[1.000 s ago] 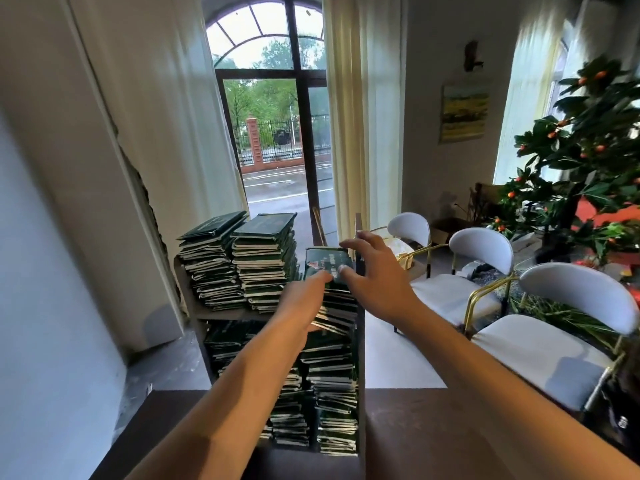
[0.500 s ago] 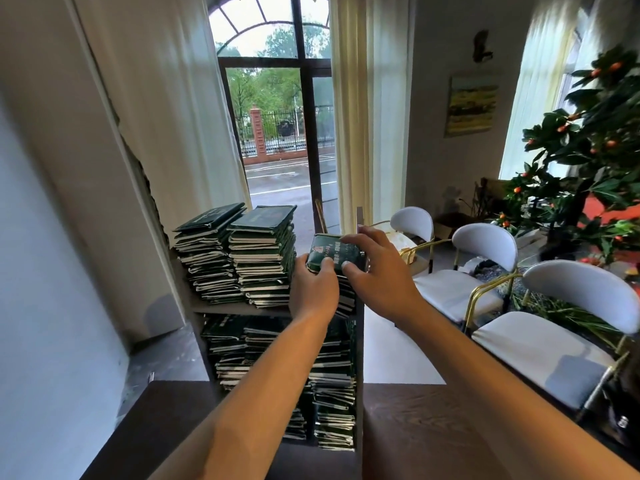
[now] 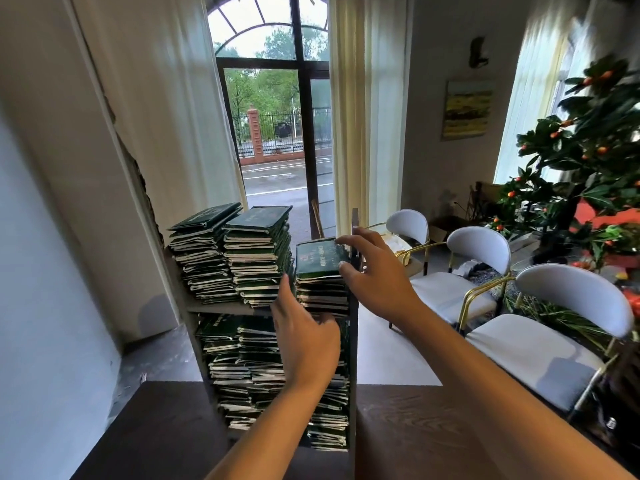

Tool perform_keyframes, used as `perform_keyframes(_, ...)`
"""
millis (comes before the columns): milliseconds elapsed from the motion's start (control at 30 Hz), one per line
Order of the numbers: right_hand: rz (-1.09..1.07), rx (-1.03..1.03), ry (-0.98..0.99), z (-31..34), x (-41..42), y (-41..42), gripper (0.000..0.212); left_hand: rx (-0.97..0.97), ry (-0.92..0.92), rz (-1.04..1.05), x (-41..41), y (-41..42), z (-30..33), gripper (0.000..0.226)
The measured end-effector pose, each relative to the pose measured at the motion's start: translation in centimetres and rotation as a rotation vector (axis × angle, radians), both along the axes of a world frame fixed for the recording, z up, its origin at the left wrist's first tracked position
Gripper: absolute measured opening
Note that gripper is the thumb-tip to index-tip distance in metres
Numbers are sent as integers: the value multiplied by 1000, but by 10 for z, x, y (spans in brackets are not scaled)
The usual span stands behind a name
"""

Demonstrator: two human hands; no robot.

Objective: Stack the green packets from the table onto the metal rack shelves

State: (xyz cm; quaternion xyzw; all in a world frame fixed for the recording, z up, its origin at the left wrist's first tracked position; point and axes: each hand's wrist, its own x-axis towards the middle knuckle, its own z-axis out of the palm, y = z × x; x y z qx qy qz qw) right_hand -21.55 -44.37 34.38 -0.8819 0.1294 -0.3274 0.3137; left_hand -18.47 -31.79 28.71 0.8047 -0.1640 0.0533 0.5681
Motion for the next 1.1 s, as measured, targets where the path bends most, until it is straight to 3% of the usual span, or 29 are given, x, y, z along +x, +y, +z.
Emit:
perform_keyframes(300, -7, -13, -35, -4, 1, 0, 45, 109, -208, -34, 4, 5, -3, 88)
perform_keyframes(500, -4, -19, -58, -6, 2, -1, 45, 39, -210, -4, 10, -12, 19, 49)
perform_keyframes(767, -2, -26, -73, -10, 3, -4, 47, 44, -108, 13, 26, -28, 30, 44)
perform_keyframes(1100, 2, -24, -105, -14, 6, -4, 47, 71, -176, -60, 25, -15, 34, 40)
